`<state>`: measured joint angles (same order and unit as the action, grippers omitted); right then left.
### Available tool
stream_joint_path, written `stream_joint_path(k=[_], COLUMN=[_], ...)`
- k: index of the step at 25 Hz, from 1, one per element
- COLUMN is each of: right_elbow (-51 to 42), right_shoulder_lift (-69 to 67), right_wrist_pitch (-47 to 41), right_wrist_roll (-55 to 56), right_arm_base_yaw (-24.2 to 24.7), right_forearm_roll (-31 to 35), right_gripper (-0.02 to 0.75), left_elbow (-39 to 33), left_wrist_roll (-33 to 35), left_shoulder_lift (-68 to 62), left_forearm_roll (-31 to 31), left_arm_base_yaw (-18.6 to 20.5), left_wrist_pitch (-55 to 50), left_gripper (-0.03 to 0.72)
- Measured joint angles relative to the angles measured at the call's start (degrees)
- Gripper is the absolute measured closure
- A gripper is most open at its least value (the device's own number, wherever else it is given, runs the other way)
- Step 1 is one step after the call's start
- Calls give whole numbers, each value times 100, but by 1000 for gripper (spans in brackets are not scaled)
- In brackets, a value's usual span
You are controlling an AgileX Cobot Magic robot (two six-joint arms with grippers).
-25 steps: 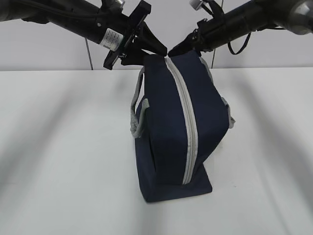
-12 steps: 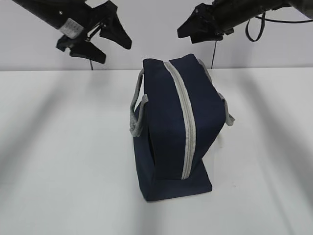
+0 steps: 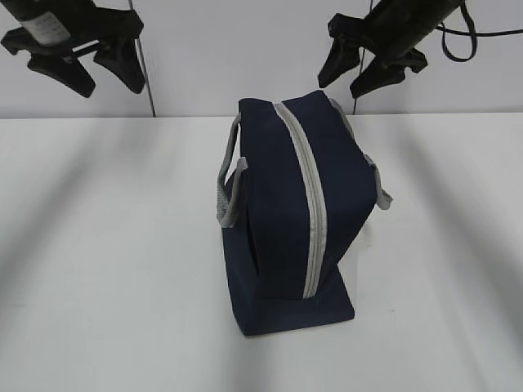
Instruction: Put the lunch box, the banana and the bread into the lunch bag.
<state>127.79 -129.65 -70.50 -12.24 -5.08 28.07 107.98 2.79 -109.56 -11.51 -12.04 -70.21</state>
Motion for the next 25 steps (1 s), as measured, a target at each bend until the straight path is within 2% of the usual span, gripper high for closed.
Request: stream_joint_path(k=[5, 8, 14, 18, 22, 25], right_elbow=[-1461, -2278, -4120, -5346, -6219, -6666], right_shoulder_lift=[1067, 1808, 3427, 4686, 5847, 6600], right_wrist_pitch=[-12, -12, 9, 345, 556, 612], right_wrist_roll=[130, 152, 285, 310, 313, 328], right_arm_base_yaw=[-31, -31, -31, -31, -31, -31], right_forearm_roll=[-581, -745, -1063, -1200, -1291, -1388], right_gripper=[262, 262, 262, 262, 262, 263], left_elbow=[-462, -1199, -3207, -4325, -5032, -5299], left_wrist_roll=[-87, -93, -93, -93, -93, -93], left_shoulder_lift=[560, 1023, 2403, 3421, 4465, 5219], left_forearm_roll=[147, 232, 403, 526, 576, 588], left_arm_base_yaw=[-5, -4, -11, -11, -11, -11], left_wrist_pitch=[104, 327, 906, 1011, 1029, 992], left_gripper=[169, 174, 179, 180, 180, 180])
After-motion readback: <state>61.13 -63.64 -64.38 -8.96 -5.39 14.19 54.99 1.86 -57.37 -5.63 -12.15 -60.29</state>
